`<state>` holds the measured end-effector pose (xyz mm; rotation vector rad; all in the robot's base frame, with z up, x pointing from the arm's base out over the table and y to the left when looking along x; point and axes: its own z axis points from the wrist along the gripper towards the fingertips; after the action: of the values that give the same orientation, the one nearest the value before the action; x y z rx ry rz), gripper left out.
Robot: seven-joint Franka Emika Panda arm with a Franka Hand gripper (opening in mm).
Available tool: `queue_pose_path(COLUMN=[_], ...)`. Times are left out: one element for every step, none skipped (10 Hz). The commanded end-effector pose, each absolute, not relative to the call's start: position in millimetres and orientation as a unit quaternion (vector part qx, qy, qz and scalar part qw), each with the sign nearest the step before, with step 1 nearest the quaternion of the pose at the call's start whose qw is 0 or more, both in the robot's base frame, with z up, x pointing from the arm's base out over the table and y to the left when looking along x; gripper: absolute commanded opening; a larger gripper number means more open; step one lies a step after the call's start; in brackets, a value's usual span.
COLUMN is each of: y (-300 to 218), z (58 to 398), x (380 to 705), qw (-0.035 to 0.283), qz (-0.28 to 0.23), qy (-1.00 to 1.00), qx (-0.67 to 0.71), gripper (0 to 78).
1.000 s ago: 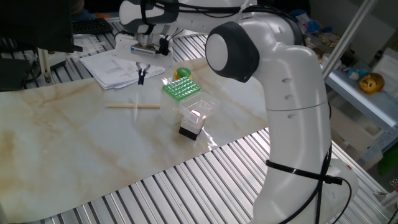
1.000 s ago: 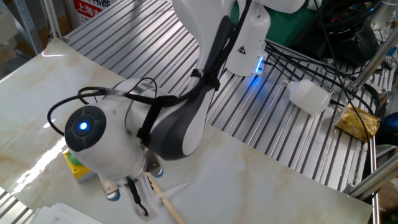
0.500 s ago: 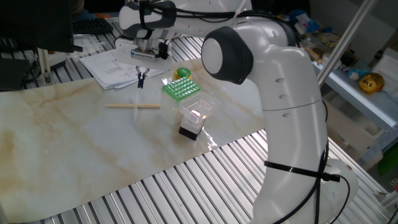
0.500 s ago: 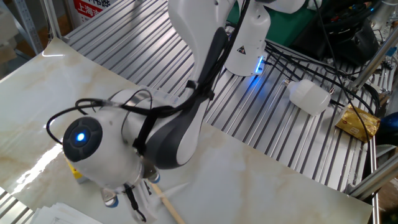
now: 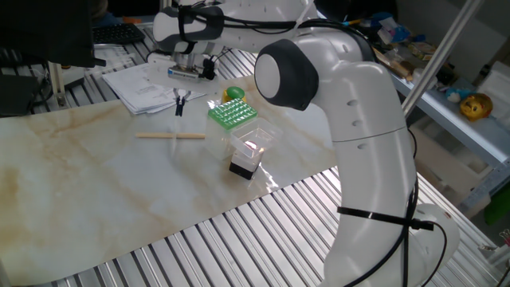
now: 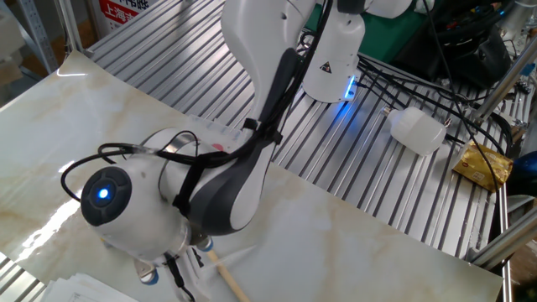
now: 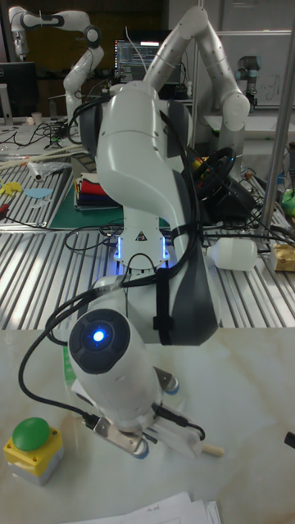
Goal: Insert a large pipette tip into the holder for large pipette tips
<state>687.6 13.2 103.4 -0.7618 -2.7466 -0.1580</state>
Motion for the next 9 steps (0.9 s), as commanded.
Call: queue_pose_path(y=[10.4,10.4,10.3,10.2,10.0,10.0,10.0,10.0,10.0], z=[101.5,100.3,99.3,97.3,95.1,94.3,94.0,93.8,90.6], x=[689.6,689.7,689.8,689.9,690.1,690.2,690.2,690.2,690.4], qw=[0.147,0.147,0.147,0.147,0.149,0.150,0.157,0.158,0.163], qz=[-0.069,-0.069,-0.069,-0.070,-0.076,-0.079,-0.081,-0.081,-0.080], qy=[-0.951,-0.951,-0.951,-0.951,-0.950,-0.950,-0.948,-0.948,-0.947], qx=[-0.263,-0.263,-0.262,-0.262,-0.262,-0.263,-0.265,-0.265,-0.265], gripper=[0.0,0.0,0.0,0.0,0.0,0.0,0.0,0.0,0.0])
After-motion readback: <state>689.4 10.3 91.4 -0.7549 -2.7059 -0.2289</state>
